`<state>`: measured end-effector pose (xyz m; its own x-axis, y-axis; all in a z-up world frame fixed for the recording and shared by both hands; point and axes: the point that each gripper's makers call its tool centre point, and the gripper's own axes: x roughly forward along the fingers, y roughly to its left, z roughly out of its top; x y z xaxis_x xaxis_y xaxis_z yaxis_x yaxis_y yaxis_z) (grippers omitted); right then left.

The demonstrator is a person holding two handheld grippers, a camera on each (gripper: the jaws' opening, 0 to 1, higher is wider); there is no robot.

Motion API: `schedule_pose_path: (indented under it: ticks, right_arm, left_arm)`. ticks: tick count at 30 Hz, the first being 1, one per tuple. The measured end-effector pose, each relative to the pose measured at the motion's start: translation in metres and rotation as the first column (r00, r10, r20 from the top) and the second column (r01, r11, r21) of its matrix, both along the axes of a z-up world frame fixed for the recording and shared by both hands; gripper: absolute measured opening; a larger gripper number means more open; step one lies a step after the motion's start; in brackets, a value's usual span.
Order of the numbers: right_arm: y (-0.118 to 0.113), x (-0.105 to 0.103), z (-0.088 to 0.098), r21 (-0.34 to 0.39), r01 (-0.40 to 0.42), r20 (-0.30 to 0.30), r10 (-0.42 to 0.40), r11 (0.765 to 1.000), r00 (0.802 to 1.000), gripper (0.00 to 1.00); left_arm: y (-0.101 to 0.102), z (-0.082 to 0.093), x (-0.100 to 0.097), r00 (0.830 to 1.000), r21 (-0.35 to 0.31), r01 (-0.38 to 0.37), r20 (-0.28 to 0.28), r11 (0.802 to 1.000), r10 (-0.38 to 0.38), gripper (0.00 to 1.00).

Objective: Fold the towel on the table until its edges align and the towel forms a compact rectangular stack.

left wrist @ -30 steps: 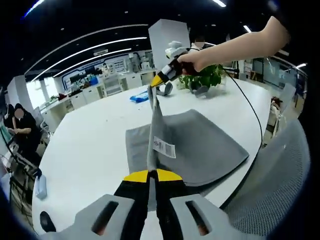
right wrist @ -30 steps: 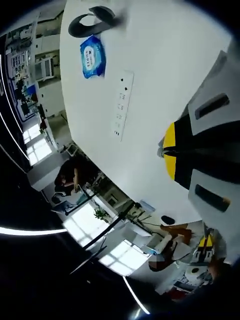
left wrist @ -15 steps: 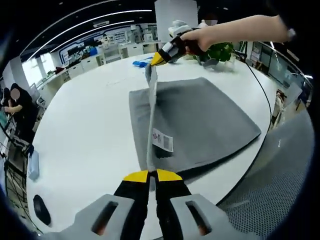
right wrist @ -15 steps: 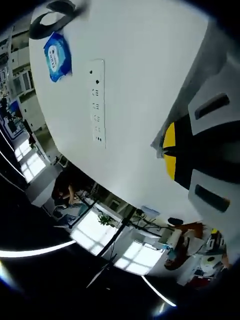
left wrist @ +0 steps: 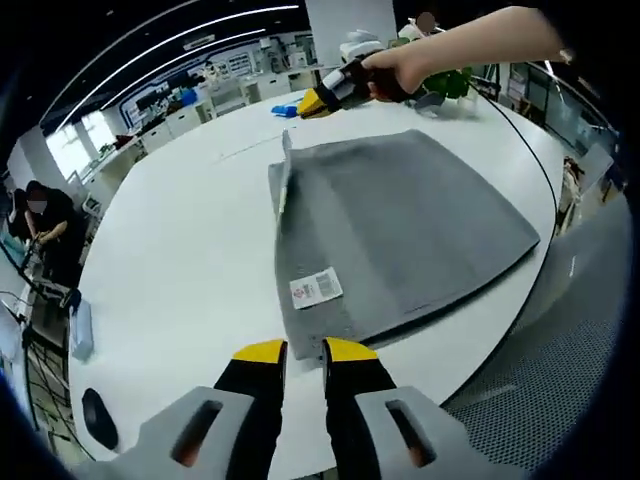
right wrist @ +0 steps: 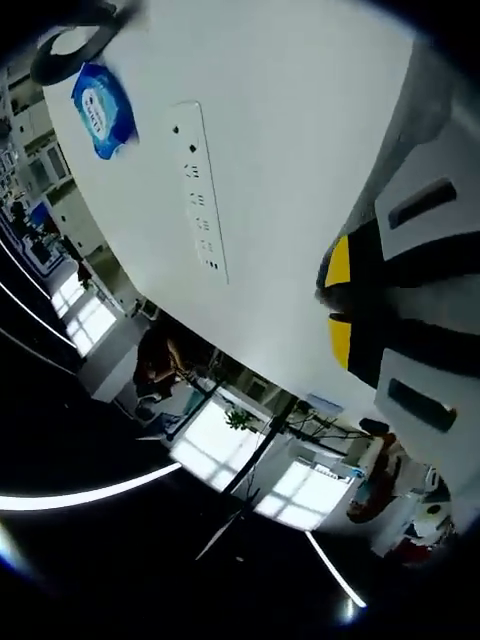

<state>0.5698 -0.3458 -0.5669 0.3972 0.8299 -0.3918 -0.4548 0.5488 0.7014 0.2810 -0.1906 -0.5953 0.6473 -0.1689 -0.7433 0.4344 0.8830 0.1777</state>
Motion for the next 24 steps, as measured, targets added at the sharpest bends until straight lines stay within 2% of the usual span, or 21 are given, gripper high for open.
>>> schedule_pose_path:
  ticks: [2,4,6,10,13,17,19,20,21,24]
  right_arm:
    - [-0.014,-0.002,0.0,-0.018,-0.001,0.019,0.002,1.0,1.0,0.08]
    - [-0.031,-0.003,-0.003,-0.046,0.001,0.024,0.0,0.999,1.0,0.1]
    - [-0.059,-0.004,-0.011,-0.127,0.006,0.043,0.0,0.992,0.999,0.12]
    - [-0.109,-0.008,-0.016,-0.246,0.009,0.109,0.018,0.969,0.994,0.07]
    - [-0.138,-0.017,-0.02,-0.278,0.012,0.108,0.019,0.96,0.994,0.03]
    - [-0.171,-0.027,-0.025,-0.33,0.029,0.114,0.009,0.943,0.993,0.0]
    - [-0.181,-0.03,-0.026,-0.343,0.04,0.126,0.004,0.938,0.992,0.0]
    - [-0.184,-0.032,-0.026,-0.341,0.048,0.129,-0.003,0.939,0.992,0.0]
    - [-0.178,-0.054,-0.023,-0.332,0.063,0.131,-0.02,0.941,0.991,0.0]
    - [-0.179,-0.064,-0.024,-0.326,0.059,0.119,-0.022,0.944,0.993,0.0]
  left_arm:
    - [-0.004,0.003,0.002,0.999,0.008,0.029,0.021,1.0,-0.03,0.16]
    - [-0.019,0.008,0.006,0.995,-0.02,0.088,0.052,0.996,-0.087,0.17]
    - [-0.034,0.015,0.007,0.986,-0.053,0.15,0.076,0.987,-0.146,0.17]
    - [-0.044,0.029,0.005,0.979,-0.023,0.19,0.084,0.982,-0.187,0.17]
    - [-0.057,0.043,0.008,0.969,-0.022,0.228,0.1,0.973,-0.225,0.16]
    - [-0.09,0.061,0.017,0.95,-0.079,0.288,0.148,0.954,-0.274,0.15]
    - [-0.116,0.066,0.017,0.927,-0.084,0.355,0.158,0.931,-0.34,0.13]
    - [-0.131,0.066,0.016,0.909,-0.069,0.402,0.153,0.913,-0.388,0.12]
    - [-0.14,0.065,0.016,0.895,-0.056,0.431,0.152,0.901,-0.419,0.11]
    - [-0.168,0.056,0.014,0.842,0.0,0.53,0.117,0.848,-0.526,0.07]
